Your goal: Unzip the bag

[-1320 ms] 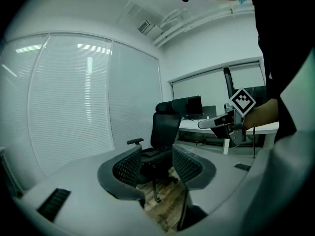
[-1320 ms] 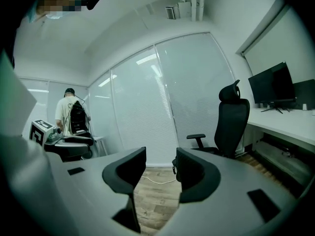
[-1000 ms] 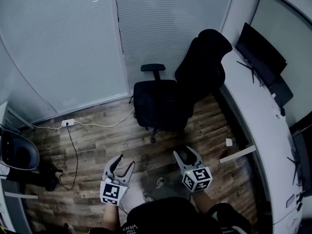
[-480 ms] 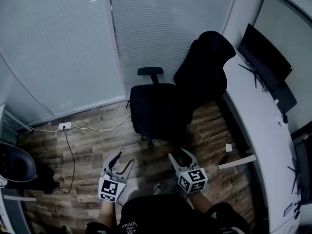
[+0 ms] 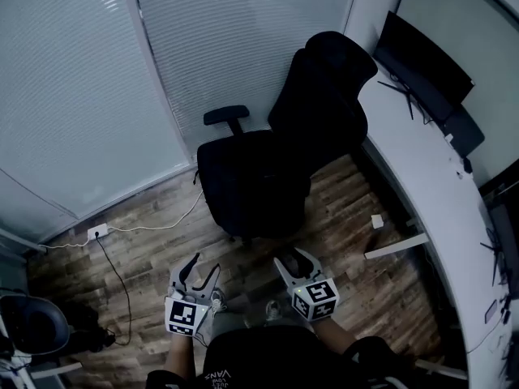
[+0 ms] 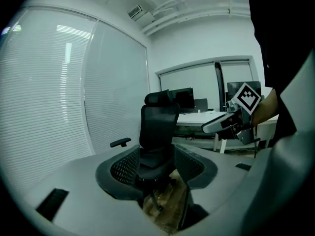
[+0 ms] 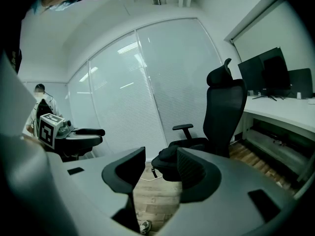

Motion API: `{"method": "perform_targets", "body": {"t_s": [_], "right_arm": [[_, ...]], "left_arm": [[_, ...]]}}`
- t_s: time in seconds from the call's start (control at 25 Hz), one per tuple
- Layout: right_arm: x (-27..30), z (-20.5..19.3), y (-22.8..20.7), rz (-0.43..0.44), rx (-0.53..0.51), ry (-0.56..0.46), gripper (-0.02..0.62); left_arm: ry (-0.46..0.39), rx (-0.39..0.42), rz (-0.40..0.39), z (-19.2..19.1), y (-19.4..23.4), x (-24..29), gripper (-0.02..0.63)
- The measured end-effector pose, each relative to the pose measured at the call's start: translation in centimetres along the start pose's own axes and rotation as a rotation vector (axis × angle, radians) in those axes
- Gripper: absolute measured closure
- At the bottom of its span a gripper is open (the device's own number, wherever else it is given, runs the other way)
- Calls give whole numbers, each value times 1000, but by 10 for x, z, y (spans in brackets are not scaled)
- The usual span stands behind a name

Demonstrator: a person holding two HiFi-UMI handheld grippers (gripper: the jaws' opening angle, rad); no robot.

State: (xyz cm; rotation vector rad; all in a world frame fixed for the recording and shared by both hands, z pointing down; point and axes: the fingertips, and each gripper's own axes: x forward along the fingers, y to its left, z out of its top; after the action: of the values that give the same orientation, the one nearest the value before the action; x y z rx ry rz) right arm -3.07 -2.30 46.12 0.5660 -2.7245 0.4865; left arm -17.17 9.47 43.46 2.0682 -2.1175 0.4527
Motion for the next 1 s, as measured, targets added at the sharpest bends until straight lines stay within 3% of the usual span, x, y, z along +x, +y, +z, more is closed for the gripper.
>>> {"method": "perform_targets", "body": {"t_s": [0.44, 0.68, 1.0], "right_arm": [[78, -30, 37, -169, 76, 17, 416], [113, -65, 42, -236, 121, 29, 416], [175, -103, 44, -277, 123, 33, 416]], "left_arm": [[7, 48, -206, -30, 78, 31, 393], [31, 98, -322, -62, 87, 47, 393], [44, 120, -410, -101, 101, 65, 393]]}}
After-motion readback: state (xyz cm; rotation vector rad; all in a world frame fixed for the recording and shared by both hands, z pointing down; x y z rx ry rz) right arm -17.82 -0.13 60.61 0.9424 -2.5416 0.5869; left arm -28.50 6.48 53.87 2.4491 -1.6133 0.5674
